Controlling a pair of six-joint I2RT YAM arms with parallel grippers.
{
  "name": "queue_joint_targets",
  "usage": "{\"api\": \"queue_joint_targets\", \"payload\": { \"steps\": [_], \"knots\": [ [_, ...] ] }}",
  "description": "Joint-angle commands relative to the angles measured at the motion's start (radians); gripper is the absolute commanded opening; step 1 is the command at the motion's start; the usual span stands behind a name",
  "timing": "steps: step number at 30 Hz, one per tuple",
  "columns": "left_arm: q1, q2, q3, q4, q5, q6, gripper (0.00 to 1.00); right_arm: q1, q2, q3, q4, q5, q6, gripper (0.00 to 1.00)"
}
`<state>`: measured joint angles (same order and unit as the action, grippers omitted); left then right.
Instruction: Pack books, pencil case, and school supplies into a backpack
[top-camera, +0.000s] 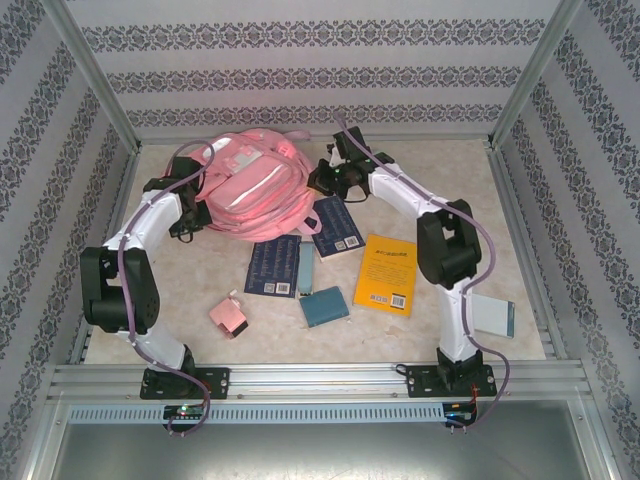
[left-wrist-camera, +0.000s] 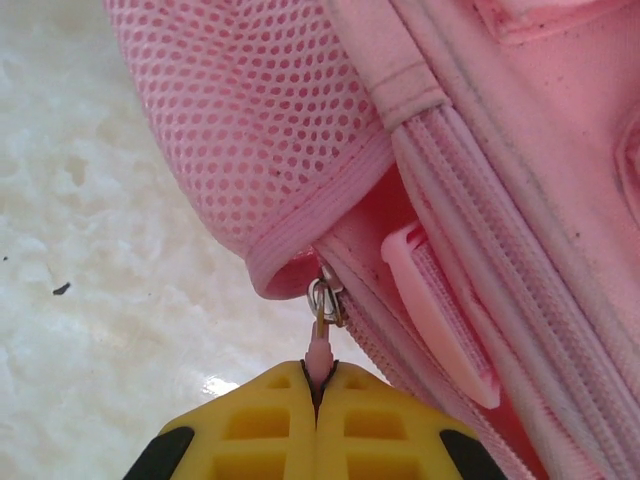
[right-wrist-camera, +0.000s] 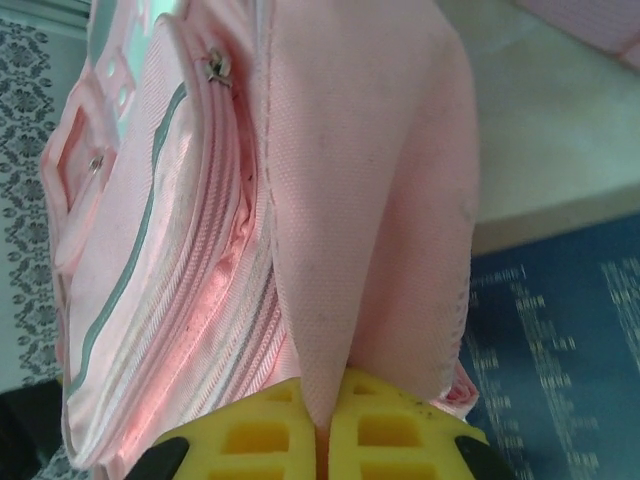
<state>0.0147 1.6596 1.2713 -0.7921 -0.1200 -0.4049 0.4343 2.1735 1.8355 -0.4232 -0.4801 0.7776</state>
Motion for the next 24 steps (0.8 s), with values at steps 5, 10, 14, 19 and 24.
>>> {"api": "queue_joint_targets", "payload": {
  "steps": [5, 10, 14, 19, 24],
  "knots": [
    [0.015, -0.014, 0.014, -0.005, -0.013, -0.046, 0.22, -0.005, 0.093, 0.178, -0.046, 0.059, -0.027, 0.52],
    [0.003, -0.070, -0.003, 0.007, 0.105, -0.062, 0.44, -0.015, -0.032, 0.026, -0.052, 0.108, -0.080, 0.59],
    [-0.048, -0.120, -0.020, 0.049, 0.225, -0.078, 0.50, -0.028, -0.153, -0.148, -0.047, 0.154, -0.150, 0.48],
    [-0.154, -0.129, -0.034, 0.104, 0.351, -0.121, 0.50, -0.048, -0.180, -0.281, -0.055, 0.196, -0.230, 0.23],
    [-0.273, -0.107, -0.018, 0.134, 0.341, -0.160, 0.50, -0.036, -0.119, -0.272, -0.052, 0.200, -0.256, 0.07]
  ]
}}
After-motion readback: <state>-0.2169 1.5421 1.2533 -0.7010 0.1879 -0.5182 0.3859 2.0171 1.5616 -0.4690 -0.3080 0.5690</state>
